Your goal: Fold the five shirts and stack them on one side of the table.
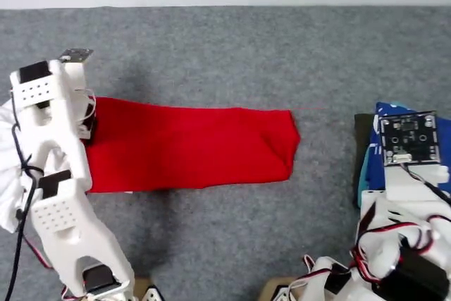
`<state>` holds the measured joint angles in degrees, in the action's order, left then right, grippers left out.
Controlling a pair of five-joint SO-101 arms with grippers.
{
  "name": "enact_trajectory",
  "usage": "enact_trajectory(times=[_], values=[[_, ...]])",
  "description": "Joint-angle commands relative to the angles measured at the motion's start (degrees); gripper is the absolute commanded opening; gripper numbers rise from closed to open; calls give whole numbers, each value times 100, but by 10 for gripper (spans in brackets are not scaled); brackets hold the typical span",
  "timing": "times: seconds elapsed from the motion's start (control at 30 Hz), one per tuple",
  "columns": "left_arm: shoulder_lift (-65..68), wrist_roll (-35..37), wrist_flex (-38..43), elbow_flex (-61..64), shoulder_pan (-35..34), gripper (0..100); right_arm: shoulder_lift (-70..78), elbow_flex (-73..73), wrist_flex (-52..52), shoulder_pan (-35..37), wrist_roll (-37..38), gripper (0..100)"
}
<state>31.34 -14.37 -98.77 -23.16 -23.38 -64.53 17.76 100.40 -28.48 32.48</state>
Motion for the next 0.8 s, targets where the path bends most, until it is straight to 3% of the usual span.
enact_trajectory(times=[0.0, 0.37, 0.77], values=[[-624, -62, -193, -171, 290, 4, -31, -44, 119, -66, -35, 10], [-2259, 747, -176, 787, 2523, 4, -31, -44, 145, -75, -35, 10], [-1547, 1538, -167, -673, 4580, 5, -31, -18, 163, -84, -35, 10]])
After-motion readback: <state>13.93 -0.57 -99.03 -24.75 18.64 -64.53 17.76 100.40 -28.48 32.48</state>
